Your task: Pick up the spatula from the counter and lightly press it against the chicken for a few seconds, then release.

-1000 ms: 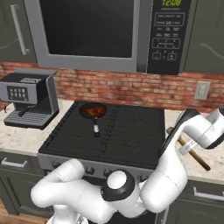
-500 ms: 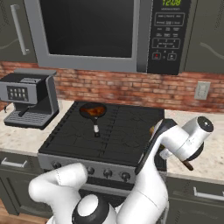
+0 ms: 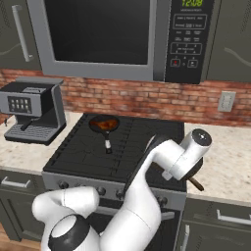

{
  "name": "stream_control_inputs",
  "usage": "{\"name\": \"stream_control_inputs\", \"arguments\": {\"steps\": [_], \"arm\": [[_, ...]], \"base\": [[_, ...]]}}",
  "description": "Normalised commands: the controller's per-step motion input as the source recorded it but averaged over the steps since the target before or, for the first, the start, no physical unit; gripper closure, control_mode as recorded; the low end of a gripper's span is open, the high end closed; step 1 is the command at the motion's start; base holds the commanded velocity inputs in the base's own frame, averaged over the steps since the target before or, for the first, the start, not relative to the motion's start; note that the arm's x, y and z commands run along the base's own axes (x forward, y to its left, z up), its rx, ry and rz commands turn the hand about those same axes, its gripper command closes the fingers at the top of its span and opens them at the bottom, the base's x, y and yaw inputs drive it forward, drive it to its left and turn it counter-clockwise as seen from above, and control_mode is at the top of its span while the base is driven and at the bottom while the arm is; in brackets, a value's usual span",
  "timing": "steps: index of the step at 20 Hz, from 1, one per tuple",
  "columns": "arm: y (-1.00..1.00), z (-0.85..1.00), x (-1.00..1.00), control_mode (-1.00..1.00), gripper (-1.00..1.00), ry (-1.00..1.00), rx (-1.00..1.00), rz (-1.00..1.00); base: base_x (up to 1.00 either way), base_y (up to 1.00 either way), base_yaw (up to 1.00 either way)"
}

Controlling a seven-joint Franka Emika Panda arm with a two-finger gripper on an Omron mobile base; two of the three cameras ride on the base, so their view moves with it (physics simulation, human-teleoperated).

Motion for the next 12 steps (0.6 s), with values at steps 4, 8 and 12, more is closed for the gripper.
{"name": "stream_control_inputs", "arguments": {"steps": [4, 8, 12], "arm": [[0.31, 0.13, 0.0, -1.0, 1.0, 0.06, -0.05, 0.0], [0.35, 0.1, 0.0, -1.0, 1.0, 0.02, -0.05, 0.0], [0.33, 0.02, 0.0, -1.0, 1.0, -0.03, 0.0, 0.01]], "base": [[0.0, 0.0, 0.0], [0.0, 0.0, 0.0], [0.0, 0.0, 0.0]]}}
